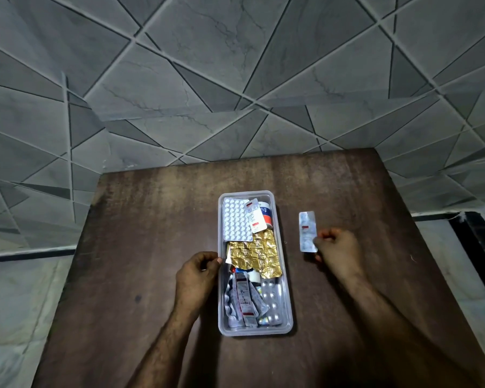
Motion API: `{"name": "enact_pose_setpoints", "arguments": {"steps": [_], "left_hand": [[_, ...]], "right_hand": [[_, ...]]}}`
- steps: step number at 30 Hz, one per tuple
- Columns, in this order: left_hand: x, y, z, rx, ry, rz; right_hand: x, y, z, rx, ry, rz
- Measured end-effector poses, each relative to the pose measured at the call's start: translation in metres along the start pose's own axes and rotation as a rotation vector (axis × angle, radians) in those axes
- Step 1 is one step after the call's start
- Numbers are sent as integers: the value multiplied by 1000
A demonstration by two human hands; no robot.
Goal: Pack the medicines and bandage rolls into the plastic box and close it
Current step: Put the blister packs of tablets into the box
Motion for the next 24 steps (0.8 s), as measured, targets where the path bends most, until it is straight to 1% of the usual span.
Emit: {"name": "enact_pose_setpoints", "arguments": {"steps": [3, 6, 11, 15, 18, 21, 24], "left_hand": [[-3, 0, -5, -5, -18, -2], [-6, 2, -11, -43, -35, -11], [-10, 4, -16, -70, -42, 1], [-12, 4, -17, -61, -41, 9], [-12, 5, -19, -47, -37, 24], [-12, 7, -17, -53, -35, 26], [-11, 11, -17, -62, -3, 58]], "right_hand": [[-4, 27, -30, -129, 15, 129], [-2, 51, -64, -254, 88, 218], [2, 78, -102, -387, 133, 178], [0, 95, -117, -418, 132, 134], [-5, 102, -120, -406, 122, 93], [-4, 106, -119, -387, 108, 4], [-2, 108, -119, -386, 60, -53]]}}
Point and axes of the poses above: each hand's wrist, its own z-axis towards the middle knuckle, its own y-axis out of the palm, x = y × z, the point moved 7 cm from there along z, towards the middle knuckle, and after that the axes turned 9 degrees about -y, right-handed, at the moved point
